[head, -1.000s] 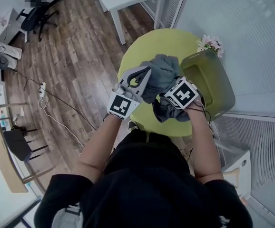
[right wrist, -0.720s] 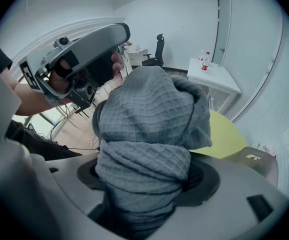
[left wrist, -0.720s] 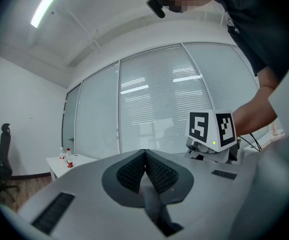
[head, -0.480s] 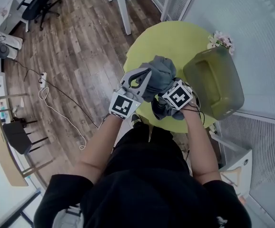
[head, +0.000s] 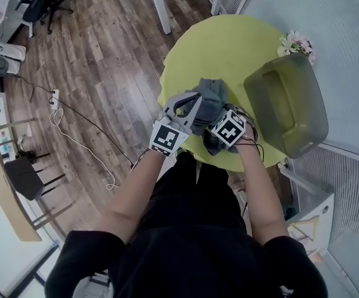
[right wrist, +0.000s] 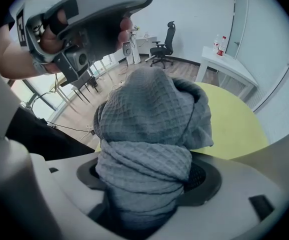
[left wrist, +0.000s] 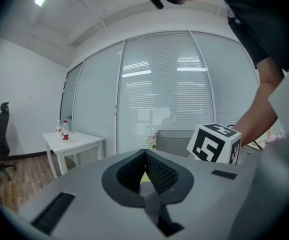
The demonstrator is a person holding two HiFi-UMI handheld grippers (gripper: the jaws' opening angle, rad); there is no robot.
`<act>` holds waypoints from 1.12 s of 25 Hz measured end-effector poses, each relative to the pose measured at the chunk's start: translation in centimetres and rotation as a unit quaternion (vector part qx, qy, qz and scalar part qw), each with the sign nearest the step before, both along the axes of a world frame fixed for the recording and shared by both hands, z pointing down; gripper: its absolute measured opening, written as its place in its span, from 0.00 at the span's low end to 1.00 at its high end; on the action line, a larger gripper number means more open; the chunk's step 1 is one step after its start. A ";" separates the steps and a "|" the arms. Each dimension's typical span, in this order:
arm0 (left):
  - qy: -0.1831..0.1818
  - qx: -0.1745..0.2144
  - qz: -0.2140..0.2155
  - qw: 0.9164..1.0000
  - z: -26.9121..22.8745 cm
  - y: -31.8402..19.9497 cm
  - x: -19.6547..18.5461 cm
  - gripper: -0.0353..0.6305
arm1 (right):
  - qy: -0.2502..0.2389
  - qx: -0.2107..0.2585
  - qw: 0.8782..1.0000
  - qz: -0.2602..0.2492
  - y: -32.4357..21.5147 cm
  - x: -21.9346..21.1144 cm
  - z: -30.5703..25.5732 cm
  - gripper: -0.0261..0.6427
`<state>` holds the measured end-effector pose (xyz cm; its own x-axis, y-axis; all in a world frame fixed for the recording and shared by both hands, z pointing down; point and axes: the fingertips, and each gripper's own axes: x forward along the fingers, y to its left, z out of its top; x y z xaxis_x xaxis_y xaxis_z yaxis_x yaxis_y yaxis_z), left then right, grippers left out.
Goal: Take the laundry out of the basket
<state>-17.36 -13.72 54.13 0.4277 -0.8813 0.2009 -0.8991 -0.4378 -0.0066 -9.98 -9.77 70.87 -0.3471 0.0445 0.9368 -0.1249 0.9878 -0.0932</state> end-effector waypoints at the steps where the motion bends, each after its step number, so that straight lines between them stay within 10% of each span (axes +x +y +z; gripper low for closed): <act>1: 0.000 -0.005 0.002 1.000 0.7 -0.2 0.2 0.06 | 0.003 -0.001 1.000 -0.005 0.1 0.1 0.8 0.58; 28: 0.022 -0.057 -0.005 0.998 5.3 -0.1 1.1 0.06 | -0.002 0.001 1.000 -0.019 0.1 0.2 4.5 0.64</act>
